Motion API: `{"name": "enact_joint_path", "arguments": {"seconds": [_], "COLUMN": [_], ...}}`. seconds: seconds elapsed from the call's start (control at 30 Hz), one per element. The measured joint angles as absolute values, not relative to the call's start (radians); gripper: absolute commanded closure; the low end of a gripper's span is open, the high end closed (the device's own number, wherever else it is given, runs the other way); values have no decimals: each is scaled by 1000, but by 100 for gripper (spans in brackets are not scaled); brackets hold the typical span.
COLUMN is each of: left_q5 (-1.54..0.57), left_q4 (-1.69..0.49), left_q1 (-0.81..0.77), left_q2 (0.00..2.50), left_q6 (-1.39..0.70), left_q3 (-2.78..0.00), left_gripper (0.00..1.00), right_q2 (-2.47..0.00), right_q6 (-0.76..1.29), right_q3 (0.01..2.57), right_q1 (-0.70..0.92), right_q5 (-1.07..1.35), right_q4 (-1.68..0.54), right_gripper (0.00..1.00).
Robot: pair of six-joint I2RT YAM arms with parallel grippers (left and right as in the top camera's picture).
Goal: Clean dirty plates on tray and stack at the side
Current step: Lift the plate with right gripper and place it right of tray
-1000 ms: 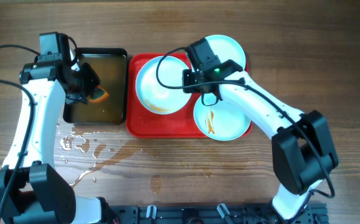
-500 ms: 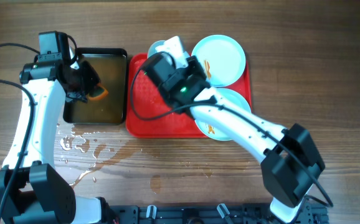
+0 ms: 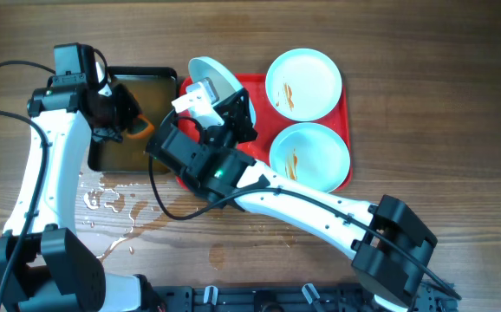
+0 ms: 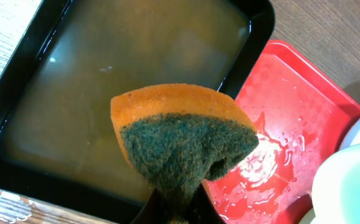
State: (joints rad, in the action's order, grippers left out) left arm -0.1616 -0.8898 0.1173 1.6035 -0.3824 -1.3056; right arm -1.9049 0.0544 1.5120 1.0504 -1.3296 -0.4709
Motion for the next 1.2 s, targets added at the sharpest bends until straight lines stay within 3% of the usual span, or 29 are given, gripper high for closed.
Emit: {"name": "enact_joint_path", "arguments": {"seconds": [0.2, 0.37, 0.47, 0.63, 0.8, 0.97, 1.2], "left_q5": [-162, -166, -166, -166, -166, -166, -166], "left_q4": [-898, -898, -898, -880, -870, -847, -845], "left_q1": [117, 117, 117, 118, 118, 118, 118], "left_q2": [1604, 1604, 1604, 1604, 1604, 1604, 1604], "left_q6": [-382, -382, -382, -382, -382, -382, -382], "left_q3": [-1306, -1306, -1306, -1306, -1306, -1306, -1306], "left_gripper": [96, 96, 96, 96, 96, 96, 96], "right_q2": [-1905, -1874, -1767, -1615, -1615, -1620, -1621], "right_q6": [72, 279, 364, 400, 408, 423, 428], "right_q3": [1512, 1517, 1517, 1522, 1414, 1200, 1046], "right_q1": [1050, 993, 836, 348, -35, -229, -285], "right_q5": [-1301, -1028, -742, -271, -91, -43, -112], "right_q4": [-483, -744, -806, -926, -926, -812, -639], "right_gripper": [96, 96, 96, 96, 96, 96, 96]}}
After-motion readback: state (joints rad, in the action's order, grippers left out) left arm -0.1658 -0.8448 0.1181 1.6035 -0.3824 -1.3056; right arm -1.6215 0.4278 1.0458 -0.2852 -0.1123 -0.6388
